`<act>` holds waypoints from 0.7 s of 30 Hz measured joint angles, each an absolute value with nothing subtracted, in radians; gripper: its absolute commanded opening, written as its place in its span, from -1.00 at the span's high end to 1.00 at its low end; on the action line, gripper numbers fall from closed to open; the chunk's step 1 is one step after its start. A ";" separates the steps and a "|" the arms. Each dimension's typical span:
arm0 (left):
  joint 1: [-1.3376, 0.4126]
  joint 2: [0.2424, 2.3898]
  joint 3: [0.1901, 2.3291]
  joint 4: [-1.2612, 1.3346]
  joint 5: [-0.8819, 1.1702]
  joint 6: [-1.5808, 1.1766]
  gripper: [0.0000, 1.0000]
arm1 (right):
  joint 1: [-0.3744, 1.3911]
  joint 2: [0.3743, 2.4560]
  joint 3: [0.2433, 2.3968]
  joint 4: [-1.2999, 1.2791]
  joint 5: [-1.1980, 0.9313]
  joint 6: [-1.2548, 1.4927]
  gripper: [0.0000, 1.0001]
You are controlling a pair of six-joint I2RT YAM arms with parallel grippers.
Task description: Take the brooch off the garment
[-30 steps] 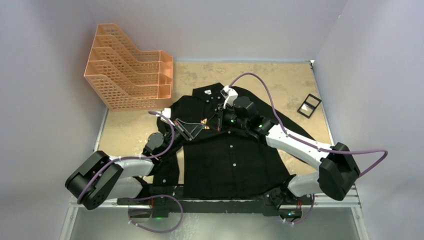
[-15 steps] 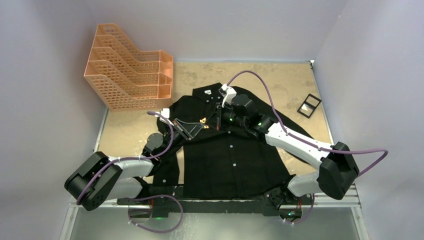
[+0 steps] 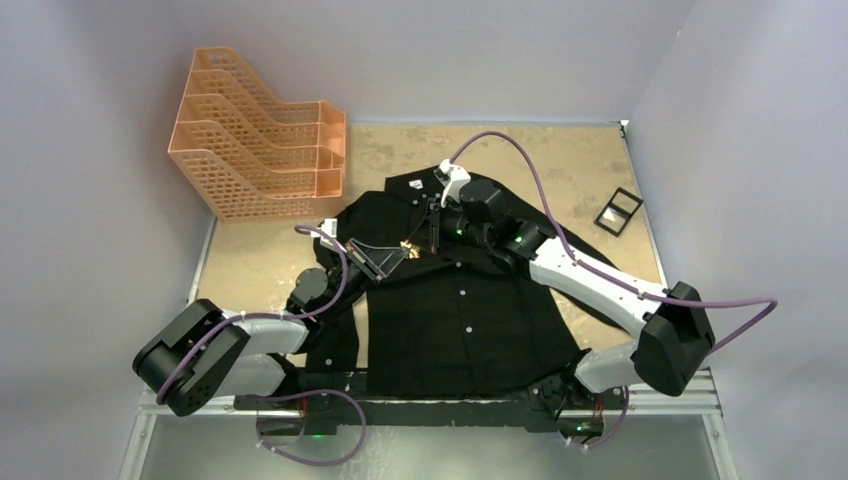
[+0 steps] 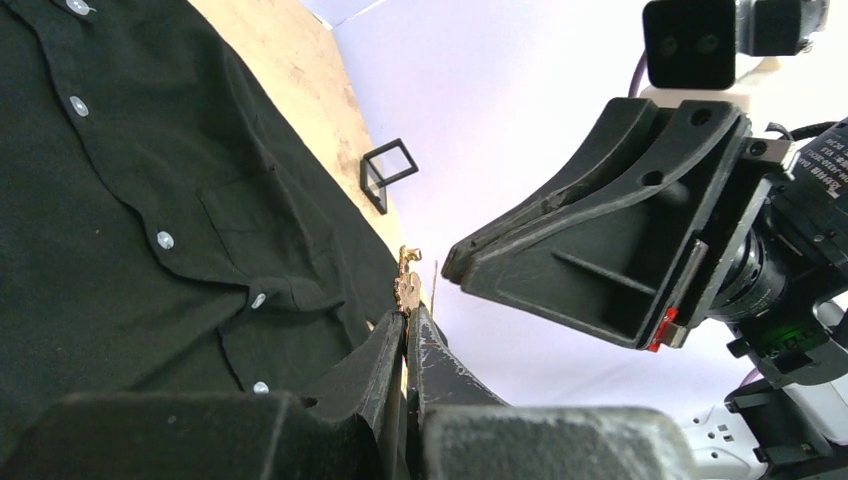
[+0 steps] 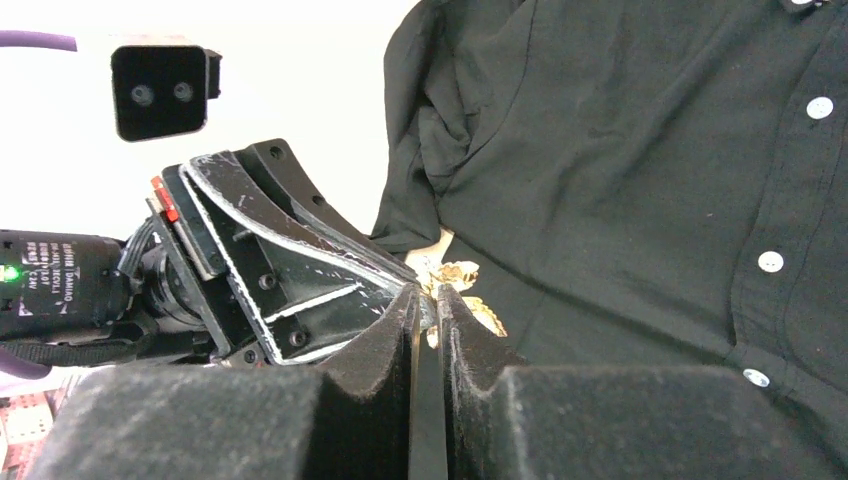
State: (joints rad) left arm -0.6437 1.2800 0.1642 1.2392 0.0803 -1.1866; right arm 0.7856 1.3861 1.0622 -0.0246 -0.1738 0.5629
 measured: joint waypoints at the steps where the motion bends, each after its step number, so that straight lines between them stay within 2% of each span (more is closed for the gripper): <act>1: -0.644 1.280 0.164 1.239 0.078 -1.190 1.00 | 0.786 1.388 1.070 -0.026 -0.173 0.562 0.69; 12: -0.644 1.292 0.164 1.240 0.073 -1.216 1.00 | 0.786 1.389 1.102 -0.100 -0.146 0.556 0.63; 21: -0.644 1.315 0.150 1.256 0.071 -1.221 1.00 | 0.786 1.388 1.102 -0.136 -0.140 0.558 0.88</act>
State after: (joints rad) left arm -0.6437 1.3148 0.1501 1.2560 0.0708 -1.2213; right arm 0.7856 1.3884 1.1015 -0.1356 -0.1398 0.5583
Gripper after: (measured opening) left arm 0.010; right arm 0.084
